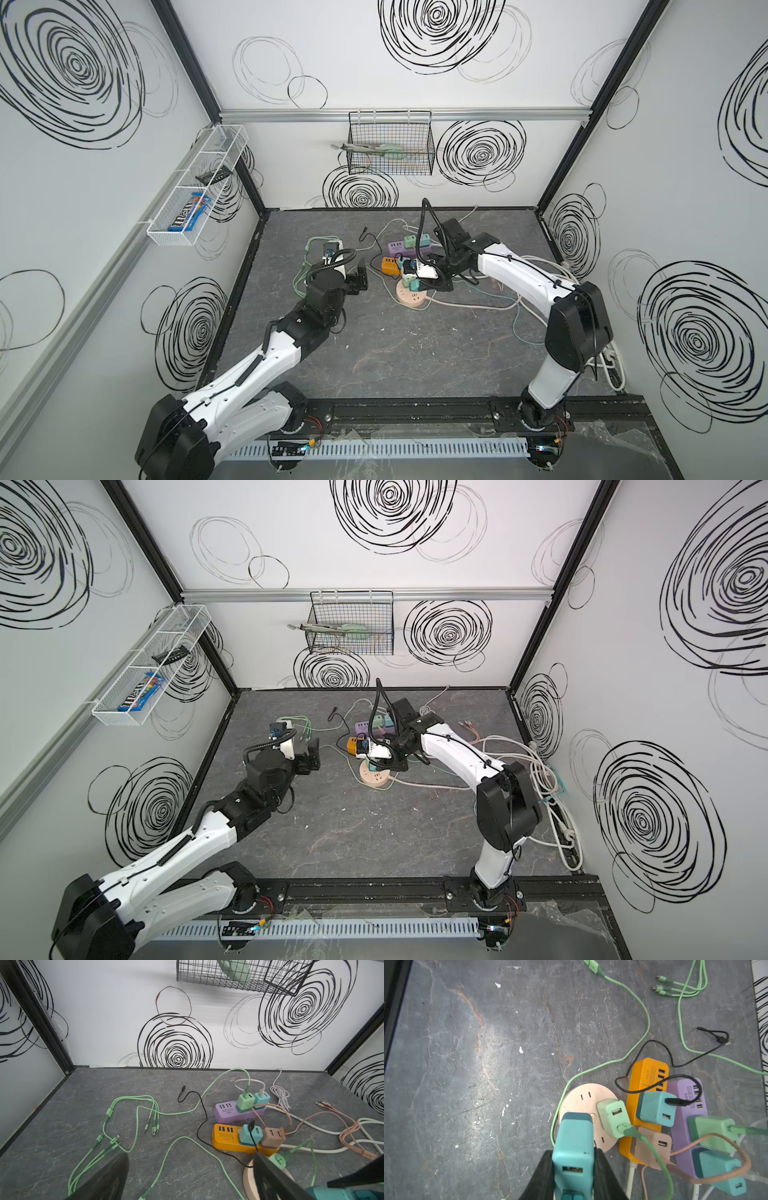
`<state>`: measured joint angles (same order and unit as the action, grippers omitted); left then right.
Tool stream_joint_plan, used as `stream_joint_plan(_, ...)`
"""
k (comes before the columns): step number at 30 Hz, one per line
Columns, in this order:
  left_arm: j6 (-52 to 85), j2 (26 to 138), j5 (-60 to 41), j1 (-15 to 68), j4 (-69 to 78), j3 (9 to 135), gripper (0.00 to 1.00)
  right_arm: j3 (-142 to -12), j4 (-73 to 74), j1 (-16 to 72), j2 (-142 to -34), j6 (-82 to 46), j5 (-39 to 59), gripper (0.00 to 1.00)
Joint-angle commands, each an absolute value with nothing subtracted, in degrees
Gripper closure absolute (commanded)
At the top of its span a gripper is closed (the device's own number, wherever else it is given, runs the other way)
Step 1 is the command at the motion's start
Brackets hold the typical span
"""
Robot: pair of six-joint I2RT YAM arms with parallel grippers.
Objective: Insert the plug
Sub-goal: 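Carry the teal charger over the round pink socket with the right gripper, then lower the teal charger prongs into the round pink socket with the right gripper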
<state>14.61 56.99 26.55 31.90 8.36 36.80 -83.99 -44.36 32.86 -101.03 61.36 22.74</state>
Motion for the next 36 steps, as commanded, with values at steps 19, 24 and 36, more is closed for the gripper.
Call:
stream_joint_plan(19,12.3,51.3,33.3,31.3,3.0,37.0,0.04,-93.8,-53.4,39.9,-111.4,63.3,6.4,1.00)
stream_joint_plan(24,12.1,51.5,33.1,31.3,3.3,36.8,0.04,-94.3,-53.4,40.3,-112.5,63.6,6.5,1.00)
stream_joint_plan(36,12.0,51.7,33.1,31.5,3.3,36.7,0.04,-93.5,-52.0,40.1,-110.9,64.8,5.3,1.00)
